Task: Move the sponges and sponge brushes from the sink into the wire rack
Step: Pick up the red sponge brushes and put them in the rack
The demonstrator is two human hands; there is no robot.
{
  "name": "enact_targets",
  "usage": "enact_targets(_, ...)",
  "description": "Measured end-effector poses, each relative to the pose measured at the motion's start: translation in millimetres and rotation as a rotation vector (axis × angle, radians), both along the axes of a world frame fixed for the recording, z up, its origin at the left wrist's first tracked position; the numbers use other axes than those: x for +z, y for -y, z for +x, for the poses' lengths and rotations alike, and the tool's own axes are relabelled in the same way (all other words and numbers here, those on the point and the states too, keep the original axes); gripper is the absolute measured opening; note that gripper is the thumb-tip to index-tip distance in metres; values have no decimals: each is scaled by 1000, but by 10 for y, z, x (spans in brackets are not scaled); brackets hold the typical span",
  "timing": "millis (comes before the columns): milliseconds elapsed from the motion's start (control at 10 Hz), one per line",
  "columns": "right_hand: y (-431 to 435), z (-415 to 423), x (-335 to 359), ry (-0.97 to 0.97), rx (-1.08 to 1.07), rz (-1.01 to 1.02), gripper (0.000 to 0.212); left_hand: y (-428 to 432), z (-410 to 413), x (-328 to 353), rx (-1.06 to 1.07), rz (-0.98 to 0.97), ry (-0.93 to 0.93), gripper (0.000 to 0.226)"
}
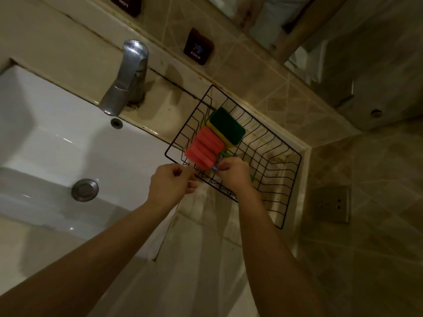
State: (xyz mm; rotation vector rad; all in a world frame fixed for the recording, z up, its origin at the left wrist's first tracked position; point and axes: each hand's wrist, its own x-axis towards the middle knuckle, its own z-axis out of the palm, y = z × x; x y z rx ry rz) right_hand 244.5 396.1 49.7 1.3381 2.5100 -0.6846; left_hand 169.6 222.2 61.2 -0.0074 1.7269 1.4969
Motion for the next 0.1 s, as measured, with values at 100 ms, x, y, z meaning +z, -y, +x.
enact_targets(100, 20, -42, 23, -45, -48, 26, 17, 29, -38, 44, -27, 5, 22, 27)
